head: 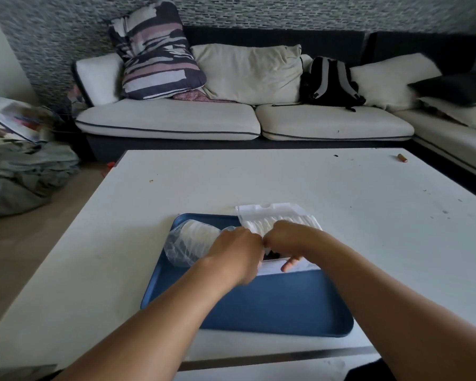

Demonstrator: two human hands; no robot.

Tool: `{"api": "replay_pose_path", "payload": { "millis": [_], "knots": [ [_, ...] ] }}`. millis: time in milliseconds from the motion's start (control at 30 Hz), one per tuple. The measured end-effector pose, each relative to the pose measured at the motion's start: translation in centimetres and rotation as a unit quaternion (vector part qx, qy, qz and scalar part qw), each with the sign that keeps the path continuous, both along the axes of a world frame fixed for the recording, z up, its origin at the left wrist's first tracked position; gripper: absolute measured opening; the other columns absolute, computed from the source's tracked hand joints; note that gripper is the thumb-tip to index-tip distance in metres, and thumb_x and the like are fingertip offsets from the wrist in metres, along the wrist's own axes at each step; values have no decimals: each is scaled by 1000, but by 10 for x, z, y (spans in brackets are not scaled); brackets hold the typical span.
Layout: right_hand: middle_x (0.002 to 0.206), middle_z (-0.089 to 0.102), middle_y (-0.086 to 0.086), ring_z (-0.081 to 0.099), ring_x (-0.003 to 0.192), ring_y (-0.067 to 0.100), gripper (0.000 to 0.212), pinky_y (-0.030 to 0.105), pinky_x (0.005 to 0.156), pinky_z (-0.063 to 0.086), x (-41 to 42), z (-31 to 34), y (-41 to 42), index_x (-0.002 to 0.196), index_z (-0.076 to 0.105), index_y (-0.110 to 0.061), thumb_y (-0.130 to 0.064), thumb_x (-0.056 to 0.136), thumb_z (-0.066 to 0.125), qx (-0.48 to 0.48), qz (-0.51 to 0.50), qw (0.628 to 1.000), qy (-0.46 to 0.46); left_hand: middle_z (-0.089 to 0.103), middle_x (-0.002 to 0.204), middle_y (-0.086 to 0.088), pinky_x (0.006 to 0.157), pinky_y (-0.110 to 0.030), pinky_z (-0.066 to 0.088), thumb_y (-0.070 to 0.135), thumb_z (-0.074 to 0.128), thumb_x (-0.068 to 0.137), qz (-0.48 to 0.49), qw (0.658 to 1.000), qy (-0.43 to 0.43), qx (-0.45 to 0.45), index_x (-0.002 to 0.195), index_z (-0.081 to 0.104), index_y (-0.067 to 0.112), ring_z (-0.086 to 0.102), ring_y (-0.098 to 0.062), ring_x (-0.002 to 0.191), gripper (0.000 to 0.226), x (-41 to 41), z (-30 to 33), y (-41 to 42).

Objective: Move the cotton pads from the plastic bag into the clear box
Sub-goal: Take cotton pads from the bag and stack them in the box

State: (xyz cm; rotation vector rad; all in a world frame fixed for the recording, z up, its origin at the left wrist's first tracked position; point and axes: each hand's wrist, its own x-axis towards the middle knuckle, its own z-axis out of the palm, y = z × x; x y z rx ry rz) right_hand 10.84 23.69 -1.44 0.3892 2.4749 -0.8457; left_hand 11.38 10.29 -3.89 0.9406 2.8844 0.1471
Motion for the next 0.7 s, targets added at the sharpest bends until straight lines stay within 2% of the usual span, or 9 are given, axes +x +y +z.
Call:
{"api": "replay_pose_path", "payload": {
  "millis": [100,200,267,333,367,467,533,600,700],
  "knots": [
    [60,73,3,73,63,24,21,39,71,64,-4,8,-3,64,72,-9,-20,72,57,40,14,981,187,74,82,2,73,-32,54,25,56,91,28,989,-45,138,84,75,25,68,-18,80,21,-9,20,-22],
    [71,77,3,74,73,21,20,36,74,63,8,16,-16,72,81,-14,-13,76,61,7,141,972,187,76,92,9,82,-29,56,19,63,88,124,944,-7,305,91,77,23,70,-11,89,15,-29,34,-61],
    [83,79,1,73,80,17,23,33,78,61,14,11,-26,86,83,-17,-9,80,63,18,224,958,177,70,120,4,92,-27,48,20,60,92,220,928,22,300,114,70,18,63,-18,113,25,-40,31,-88],
    [88,78,-6,70,81,12,27,21,78,55,11,1,-36,98,83,-18,-4,87,61,23,270,944,186,54,145,-4,102,-33,41,33,55,96,301,927,-27,224,141,51,14,52,-24,130,49,-51,15,-109],
    [84,73,-9,66,76,11,29,16,73,50,8,-5,-41,98,81,-16,-1,89,58,33,289,936,198,53,145,-7,102,-35,42,41,53,96,326,920,-72,206,144,46,13,52,-26,129,56,-54,6,-115],
    [85,55,-4,55,78,17,31,21,68,38,1,-17,-54,88,72,-22,5,84,58,82,324,916,223,64,118,-5,89,-35,48,46,48,98,338,875,-194,288,115,58,12,60,-25,104,39,-57,-19,-122],
    [101,65,5,60,87,22,44,21,67,39,-2,-20,-56,110,71,-23,9,83,56,80,295,923,235,68,108,-7,84,-35,49,34,47,102,336,846,-215,355,97,64,13,63,-27,99,28,-58,-31,-126],
    [111,69,5,62,88,20,63,10,61,36,-7,-22,-55,136,62,-25,10,85,53,59,277,920,271,71,104,-10,83,-35,51,29,48,102,348,817,-229,398,96,69,9,65,-29,96,29,-62,-37,-129],
    [93,60,-2,52,76,17,51,15,62,38,-11,-25,-55,135,61,-28,2,94,53,50,290,910,292,66,82,-5,66,-28,43,19,51,98,343,824,-239,382,81,68,12,58,-22,77,25,-63,-35,-125]
  ]
}}
